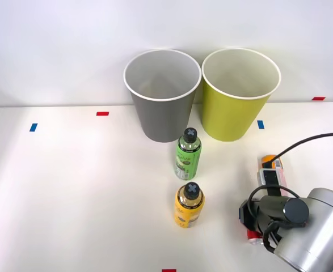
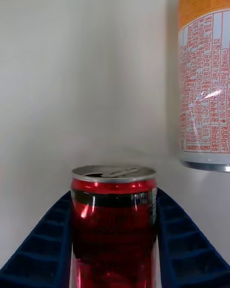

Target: Put cans in the gray bin, plastic bottles in the light green bin

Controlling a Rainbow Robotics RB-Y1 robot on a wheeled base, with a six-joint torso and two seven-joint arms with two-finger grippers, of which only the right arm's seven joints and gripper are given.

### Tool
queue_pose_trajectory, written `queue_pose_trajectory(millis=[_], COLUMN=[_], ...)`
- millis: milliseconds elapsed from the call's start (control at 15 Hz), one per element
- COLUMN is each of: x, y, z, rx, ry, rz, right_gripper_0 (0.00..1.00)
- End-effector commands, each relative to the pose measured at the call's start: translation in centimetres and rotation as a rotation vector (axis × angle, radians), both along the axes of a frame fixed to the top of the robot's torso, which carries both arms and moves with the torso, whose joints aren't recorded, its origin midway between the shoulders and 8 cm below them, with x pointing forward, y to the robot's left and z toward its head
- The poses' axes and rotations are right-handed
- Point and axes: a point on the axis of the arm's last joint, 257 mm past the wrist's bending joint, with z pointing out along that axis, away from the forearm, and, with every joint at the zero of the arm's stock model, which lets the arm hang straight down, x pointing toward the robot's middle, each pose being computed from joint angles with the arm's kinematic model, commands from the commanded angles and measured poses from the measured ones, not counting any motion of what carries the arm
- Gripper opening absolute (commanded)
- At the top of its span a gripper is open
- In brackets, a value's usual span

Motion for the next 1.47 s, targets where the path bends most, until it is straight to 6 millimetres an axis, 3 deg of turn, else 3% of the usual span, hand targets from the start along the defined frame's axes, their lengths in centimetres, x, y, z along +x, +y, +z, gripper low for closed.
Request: queue_pose_trajectory(millis=[67, 200, 467, 867, 1200, 1467], x=[-0.6, -0.7, -0.5, 2.6, 4.2, 5.6], y=[0.0, 0.4, 1.0, 2.5, 2.1, 3.9], z=[-0.5, -0.7, 0.3, 7.0, 12.2, 17.0], rx=[-0.010, -0.001, -0.009, -0.041, -0.102, 0.022], ry=[0.011, -0.003, -0.059, -0.398, -0.685, -0.851], rz=[0.020, 0.034, 0.060, 0.160, 0.253, 0.276], right_gripper_0=[0.20, 0.00, 0.00, 0.00, 0.00, 0.00])
